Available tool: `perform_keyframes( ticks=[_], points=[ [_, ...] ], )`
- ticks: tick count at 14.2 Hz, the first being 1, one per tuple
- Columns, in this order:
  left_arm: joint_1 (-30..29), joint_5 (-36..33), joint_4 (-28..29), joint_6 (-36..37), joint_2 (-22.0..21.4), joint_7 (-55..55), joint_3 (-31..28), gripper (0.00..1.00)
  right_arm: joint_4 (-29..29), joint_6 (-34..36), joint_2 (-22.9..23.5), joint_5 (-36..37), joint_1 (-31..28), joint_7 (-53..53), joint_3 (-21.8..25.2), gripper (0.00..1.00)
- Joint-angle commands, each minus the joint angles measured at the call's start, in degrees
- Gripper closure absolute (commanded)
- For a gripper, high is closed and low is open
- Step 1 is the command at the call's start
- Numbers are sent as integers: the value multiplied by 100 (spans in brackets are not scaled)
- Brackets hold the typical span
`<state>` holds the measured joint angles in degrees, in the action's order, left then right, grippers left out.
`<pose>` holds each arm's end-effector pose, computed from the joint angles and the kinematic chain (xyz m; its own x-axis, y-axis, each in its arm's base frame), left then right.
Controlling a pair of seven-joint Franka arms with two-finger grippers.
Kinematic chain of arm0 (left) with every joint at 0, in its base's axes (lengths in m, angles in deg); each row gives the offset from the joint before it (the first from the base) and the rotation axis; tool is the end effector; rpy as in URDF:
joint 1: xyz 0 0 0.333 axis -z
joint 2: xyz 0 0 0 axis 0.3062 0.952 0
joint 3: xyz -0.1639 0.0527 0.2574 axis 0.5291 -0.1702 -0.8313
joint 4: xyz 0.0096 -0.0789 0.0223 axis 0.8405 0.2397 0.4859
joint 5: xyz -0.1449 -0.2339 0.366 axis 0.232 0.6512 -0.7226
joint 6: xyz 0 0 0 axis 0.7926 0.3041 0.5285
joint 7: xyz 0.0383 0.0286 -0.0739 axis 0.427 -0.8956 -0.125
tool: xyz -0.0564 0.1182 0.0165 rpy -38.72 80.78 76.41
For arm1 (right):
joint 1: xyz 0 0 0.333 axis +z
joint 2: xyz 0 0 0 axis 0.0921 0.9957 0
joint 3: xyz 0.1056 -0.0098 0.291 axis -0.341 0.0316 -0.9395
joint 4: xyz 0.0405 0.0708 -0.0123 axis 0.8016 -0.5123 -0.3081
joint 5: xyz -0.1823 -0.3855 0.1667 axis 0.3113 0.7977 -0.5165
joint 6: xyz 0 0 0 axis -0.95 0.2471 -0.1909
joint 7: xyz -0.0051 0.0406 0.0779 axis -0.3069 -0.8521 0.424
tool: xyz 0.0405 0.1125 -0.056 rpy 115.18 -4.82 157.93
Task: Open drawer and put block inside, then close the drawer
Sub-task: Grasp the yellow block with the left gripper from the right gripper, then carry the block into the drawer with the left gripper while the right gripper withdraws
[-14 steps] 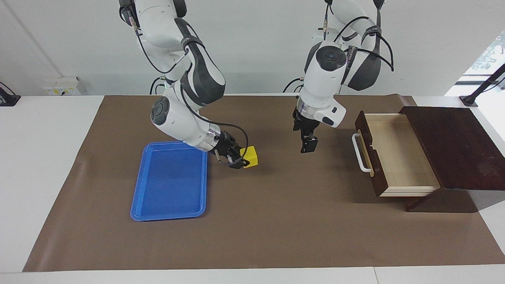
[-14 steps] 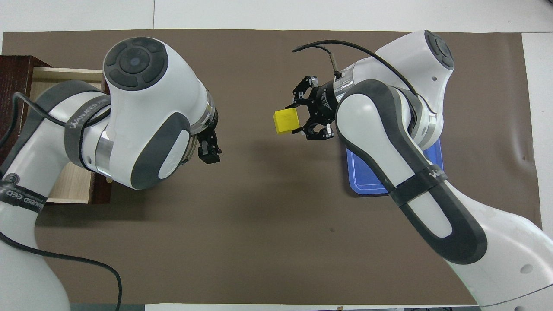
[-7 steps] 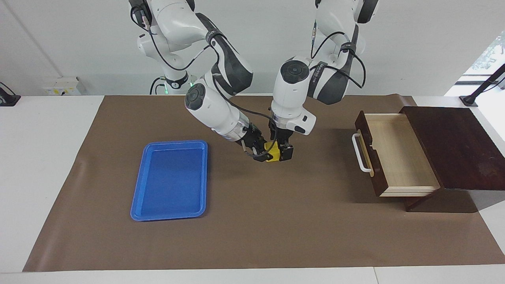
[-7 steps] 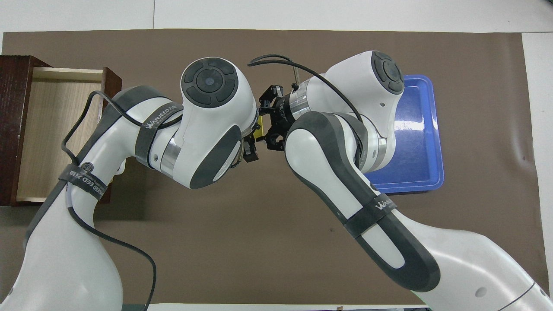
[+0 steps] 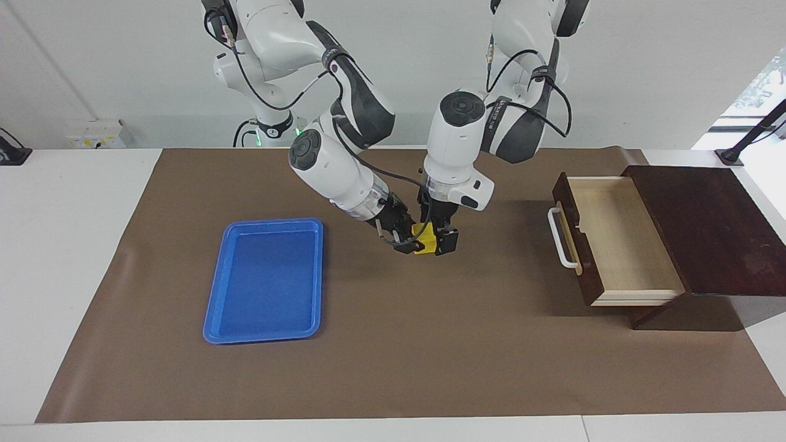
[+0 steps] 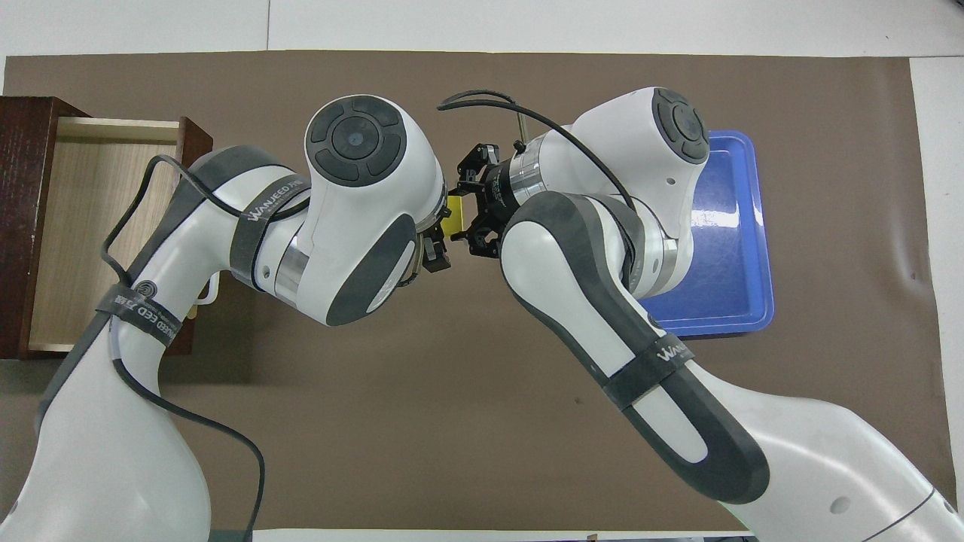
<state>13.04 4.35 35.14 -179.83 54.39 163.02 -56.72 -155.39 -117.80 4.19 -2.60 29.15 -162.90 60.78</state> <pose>0.6088 -0.4196 0.4100 -0.1981 0.9775 -0.0726 0.9780 0.2021 0.0525 0.6650 0.3768 0.3765 0.1397 -0.8123 -0.5663 -0.9901 -0.1214 -0.0700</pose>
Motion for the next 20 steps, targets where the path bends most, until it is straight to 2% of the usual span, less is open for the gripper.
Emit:
perform_keyframes(
  ticks=[1, 2, 4, 5, 6, 13, 14, 15, 18, 20],
  points=[
    [85, -99, -27, -280, 64, 119, -45, 8, 29, 3, 5, 80, -58, -75, -43, 100],
    [94, -99, -35, -273, 64, 119, -54, 14, 29, 3, 5, 80, -58, -75, -43, 100],
    [121, -99, 35, -283, 64, 110, -45, 64, 29, 12, 5, 80, -58, -66, -43, 100],
    [121, -107, 44, -247, 56, 110, -45, 86, 38, 21, 5, 71, -58, -75, -43, 100],
    [121, -107, 61, -273, 56, 101, -45, 100, 38, 21, 5, 71, -58, -75, -43, 100],
    [50, -107, 17, -220, 47, 66, -45, 100, 38, 30, -4, 27, -66, -101, -34, 100],
    [50, -107, 18, -238, 56, 57, -45, 100, 38, 38, -4, 44, -75, -128, -34, 93],
    [42, -116, 0, -177, 47, 48, -54, 100, 38, 38, -13, 62, -58, -137, -25, 1],
    [33, -107, 9, -159, 12, 5, -63, 100, 47, 73, -13, 62, -75, -137, -25, 0],
    [-28, -116, -35, 242, -84, -327, -124, 100, 73, 73, -13, 71, -75, -137, -25, 0]
  ],
)
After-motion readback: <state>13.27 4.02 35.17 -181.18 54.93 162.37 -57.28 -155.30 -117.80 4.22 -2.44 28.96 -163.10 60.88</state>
